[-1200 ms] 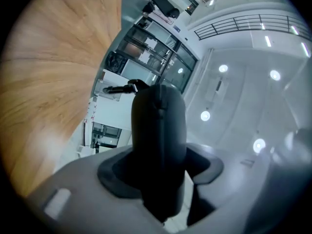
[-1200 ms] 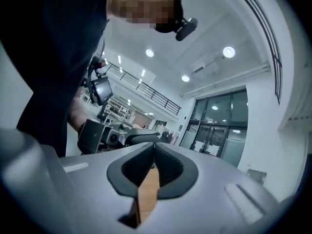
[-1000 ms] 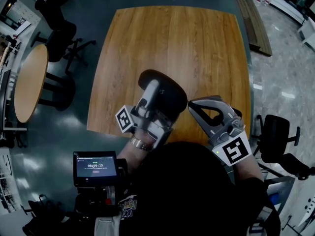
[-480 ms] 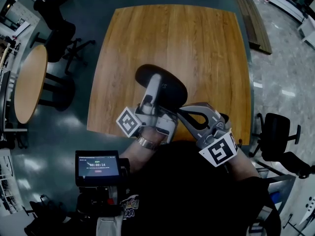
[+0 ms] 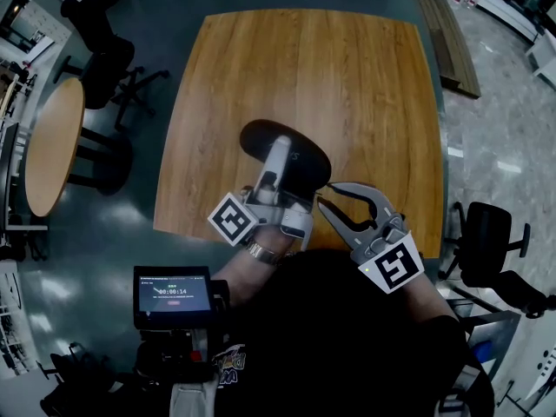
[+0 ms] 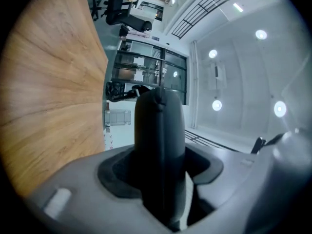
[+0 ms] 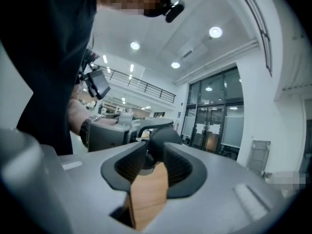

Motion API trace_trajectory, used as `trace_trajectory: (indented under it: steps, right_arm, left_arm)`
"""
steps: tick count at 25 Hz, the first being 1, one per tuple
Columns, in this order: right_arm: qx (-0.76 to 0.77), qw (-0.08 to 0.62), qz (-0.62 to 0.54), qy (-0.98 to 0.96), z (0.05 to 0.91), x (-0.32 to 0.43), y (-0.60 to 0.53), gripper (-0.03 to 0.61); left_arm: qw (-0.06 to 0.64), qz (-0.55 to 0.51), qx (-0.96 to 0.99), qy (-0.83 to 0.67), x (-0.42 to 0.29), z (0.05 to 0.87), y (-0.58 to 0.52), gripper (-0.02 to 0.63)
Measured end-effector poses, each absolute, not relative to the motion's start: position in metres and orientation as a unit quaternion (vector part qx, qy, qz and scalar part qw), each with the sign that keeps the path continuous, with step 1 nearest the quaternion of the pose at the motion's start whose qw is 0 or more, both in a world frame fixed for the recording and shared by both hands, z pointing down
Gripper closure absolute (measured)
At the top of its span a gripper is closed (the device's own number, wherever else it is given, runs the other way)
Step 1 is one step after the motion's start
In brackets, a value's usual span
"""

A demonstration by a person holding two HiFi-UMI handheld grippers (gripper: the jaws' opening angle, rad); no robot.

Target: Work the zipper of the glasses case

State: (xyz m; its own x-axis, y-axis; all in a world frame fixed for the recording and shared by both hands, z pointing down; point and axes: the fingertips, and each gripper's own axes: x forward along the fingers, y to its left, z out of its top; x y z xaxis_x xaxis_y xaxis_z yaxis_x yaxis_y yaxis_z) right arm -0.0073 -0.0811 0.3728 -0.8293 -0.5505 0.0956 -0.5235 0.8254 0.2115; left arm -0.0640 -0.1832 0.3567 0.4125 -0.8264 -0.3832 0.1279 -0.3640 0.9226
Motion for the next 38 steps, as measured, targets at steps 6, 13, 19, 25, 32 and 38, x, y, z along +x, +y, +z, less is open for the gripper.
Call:
trace_trajectory:
  steps: [6, 13, 19, 25, 32, 38]
  right_arm:
    - [0.325, 0.061, -0.064, -0.942, 0.365, -0.005, -0.101, 0.334]
    - [0.305, 0.101, -0.052, -0.946, 0.375, -0.022, -0.110, 0.258]
    - [0.273, 0.102, -0.023, -0.956, 0.386, -0.018, -0.104, 0.267]
    - [0.226, 0.115, -0.002, -0.967, 0.391, 0.004, -0.097, 0.295]
    - [0.187, 0.219, -0.103, -0.952, 0.411, -0.012, -0.083, 0.252]
    - [0.190, 0.210, -0.103, -0.953, 0.417, -0.012, -0.074, 0.255]
  left_arm:
    - [0.482, -0.444, 0.702, -0.279, -0.052, 0.364, -0.177, 0.360]
    - [0.437, -0.392, 0.758, -0.285, -0.037, 0.355, -0.165, 0.362]
    - [0.446, -0.343, 0.781, -0.270, -0.029, 0.372, -0.156, 0.359]
    - [0.489, -0.306, 0.789, -0.209, -0.021, 0.385, -0.139, 0.360]
    - [0.544, -0.282, 0.766, -0.193, -0.010, 0.407, -0.126, 0.362]
    - [0.541, -0.243, 0.783, -0.186, -0.003, 0.415, -0.115, 0.359]
